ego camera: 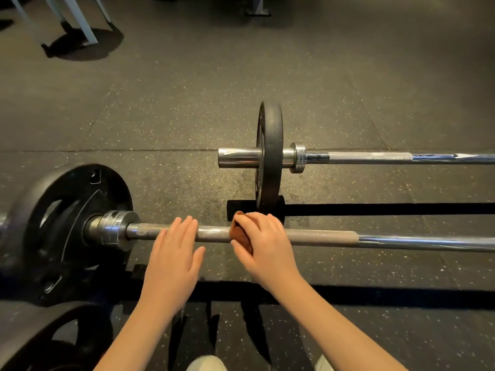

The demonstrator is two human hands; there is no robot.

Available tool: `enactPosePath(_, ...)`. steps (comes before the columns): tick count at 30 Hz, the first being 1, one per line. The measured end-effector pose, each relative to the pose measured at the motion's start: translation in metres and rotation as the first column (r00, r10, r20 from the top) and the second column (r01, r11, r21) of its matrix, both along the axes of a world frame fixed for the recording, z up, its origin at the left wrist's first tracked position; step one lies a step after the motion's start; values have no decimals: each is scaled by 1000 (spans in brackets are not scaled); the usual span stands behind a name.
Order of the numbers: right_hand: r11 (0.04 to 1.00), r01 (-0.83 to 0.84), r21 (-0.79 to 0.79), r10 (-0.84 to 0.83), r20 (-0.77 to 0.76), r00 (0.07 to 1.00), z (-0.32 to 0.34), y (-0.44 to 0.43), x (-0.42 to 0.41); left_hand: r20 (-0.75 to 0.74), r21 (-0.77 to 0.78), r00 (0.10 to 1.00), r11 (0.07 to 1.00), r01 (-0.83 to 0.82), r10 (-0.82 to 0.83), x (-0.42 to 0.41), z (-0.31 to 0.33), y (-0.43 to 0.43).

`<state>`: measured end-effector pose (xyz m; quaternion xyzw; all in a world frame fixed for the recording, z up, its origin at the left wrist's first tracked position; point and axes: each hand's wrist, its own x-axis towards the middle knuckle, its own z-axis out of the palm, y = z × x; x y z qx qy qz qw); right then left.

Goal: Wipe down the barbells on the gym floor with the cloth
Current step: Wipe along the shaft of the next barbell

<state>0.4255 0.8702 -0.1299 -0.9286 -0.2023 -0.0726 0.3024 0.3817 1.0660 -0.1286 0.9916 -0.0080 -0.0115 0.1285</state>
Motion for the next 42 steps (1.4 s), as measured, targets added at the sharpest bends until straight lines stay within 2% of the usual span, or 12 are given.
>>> enactPosePath(8,996,29,-79,-20,108,994,-4,5,-7,8,-8,998,998,-59,59,0,5,23)
enactPosePath(13,981,-7,-194,-49,-284,957,22,43,43,-5,20,999,999,-42,42,0,8,24)
enactPosePath(17,996,-62,-70,62,-3,998,0,32,-9,-29,54,1000,999,4,-2,-4,14,28)
enactPosePath(20,989,-64,-135,80,116,990,-12,30,-17,-18,49,1000,999,-4,5,-2,14,25)
enactPosePath(26,996,38,-83,-59,-257,965,14,68,37,-13,57,1000,998,-1,2,1,10,30)
enactPosePath(28,997,-22,-76,16,-72,997,2,59,12,3,55,1000,998,0,0,-1,7,32)
enactPosePath(30,977,-100,-188,123,116,986,-13,47,-18,12,74,1000,997,2,-3,-3,6,32)
enactPosePath(32,963,-92,-254,143,190,971,-19,47,-14,21,95,1000,995,1,-3,-2,2,33)
enactPosePath(34,971,11,-241,15,106,994,0,67,12,26,104,1000,995,-4,1,-1,0,33)
enactPosePath(36,975,36,-220,-71,-151,986,19,87,40,20,122,1000,993,-3,1,-1,-1,33)
enactPosePath(38,982,32,-184,-82,-267,960,17,90,44,14,130,1000,991,7,-9,-2,0,35)
enactPosePath(42,972,-95,-214,125,132,983,-8,65,-9,24,134,999,990,34,-38,-3,2,37)
